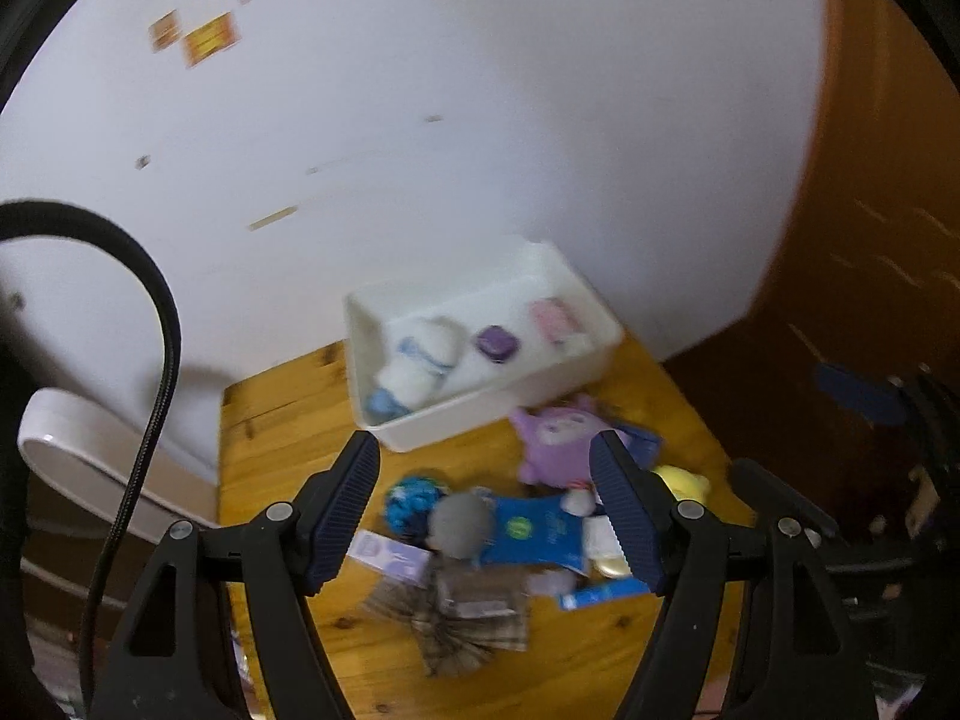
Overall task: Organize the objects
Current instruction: 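Lift both open tools away from the tray back toward the item pile, then grasp the white-green medicine box with left tool while right tool grasps yellow plush duck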
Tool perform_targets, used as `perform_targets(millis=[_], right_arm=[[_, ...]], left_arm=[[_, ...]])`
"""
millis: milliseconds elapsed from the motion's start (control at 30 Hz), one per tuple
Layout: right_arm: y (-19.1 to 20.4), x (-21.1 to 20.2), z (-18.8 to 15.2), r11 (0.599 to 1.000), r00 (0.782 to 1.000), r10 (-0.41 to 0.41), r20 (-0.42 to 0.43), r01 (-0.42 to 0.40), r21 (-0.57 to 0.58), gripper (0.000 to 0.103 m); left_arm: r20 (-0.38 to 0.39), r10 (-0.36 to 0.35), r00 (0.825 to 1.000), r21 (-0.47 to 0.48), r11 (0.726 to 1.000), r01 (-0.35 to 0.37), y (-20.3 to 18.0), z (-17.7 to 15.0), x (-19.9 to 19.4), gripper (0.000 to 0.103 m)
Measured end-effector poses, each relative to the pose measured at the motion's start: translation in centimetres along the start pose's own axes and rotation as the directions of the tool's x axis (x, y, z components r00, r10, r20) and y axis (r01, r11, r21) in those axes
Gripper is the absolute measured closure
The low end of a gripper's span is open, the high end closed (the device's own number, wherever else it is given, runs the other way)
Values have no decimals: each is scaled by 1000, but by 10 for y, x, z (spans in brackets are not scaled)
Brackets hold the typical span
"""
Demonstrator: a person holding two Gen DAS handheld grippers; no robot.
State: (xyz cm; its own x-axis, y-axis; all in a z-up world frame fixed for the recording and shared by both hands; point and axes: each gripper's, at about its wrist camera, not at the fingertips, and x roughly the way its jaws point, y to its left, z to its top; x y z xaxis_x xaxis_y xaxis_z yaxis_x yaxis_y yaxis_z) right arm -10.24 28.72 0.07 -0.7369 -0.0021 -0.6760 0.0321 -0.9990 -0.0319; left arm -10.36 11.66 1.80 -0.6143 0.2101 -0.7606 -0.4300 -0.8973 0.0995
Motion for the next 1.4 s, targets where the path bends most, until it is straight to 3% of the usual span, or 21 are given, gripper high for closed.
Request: perform_targets(millis=[133, 300, 500, 733, 900, 1100, 1200, 1267, 1400], right_arm=[[-11, -15, -19, 1000, 1000, -11, -2, 11, 14, 27], [-28, -32, -44, 999, 999, -33, -2, 33, 33, 27], [-42, -31, -74, 996, 999, -46, -20, 48, 74, 22], [-59, 14, -118, 982, 995, -7, -101, 26, 189, 22], [-77, 56, -146, 944, 984, 61, -166, -3, 331, 22], [-81, 98, -168, 911, 968, 108, -227, -5, 413, 22], [-81, 115, -172, 898, 962, 127, -243, -8, 440, 22], [-80, 126, -174, 888, 957, 142, -252, -11, 460, 22], [-79, 143, -175, 883, 950, 148, -275, -2, 469, 22]], left_arm=[[37, -82, 996, 32, 996, 81, -20, -7, -12, 27], [92, -115, 989, 126, 987, 103, -38, -15, -19, 27], [71, -111, 991, 248, 965, 90, -51, -33, 3, 27], [22, -72, 997, 349, 935, 60, -53, -53, 52, 27], [-33, -102, 994, 514, 852, 105, -72, -74, 87, 27], [-154, -159, 975, 690, 689, 222, -98, -101, 125, 27], [-206, -167, 964, 734, 625, 265, -108, -112, 140, 27], [-232, -169, 958, 748, 599, 287, -112, -116, 150, 27], [-266, -179, 947, 753, 575, 320, -117, -116, 162, 27]])
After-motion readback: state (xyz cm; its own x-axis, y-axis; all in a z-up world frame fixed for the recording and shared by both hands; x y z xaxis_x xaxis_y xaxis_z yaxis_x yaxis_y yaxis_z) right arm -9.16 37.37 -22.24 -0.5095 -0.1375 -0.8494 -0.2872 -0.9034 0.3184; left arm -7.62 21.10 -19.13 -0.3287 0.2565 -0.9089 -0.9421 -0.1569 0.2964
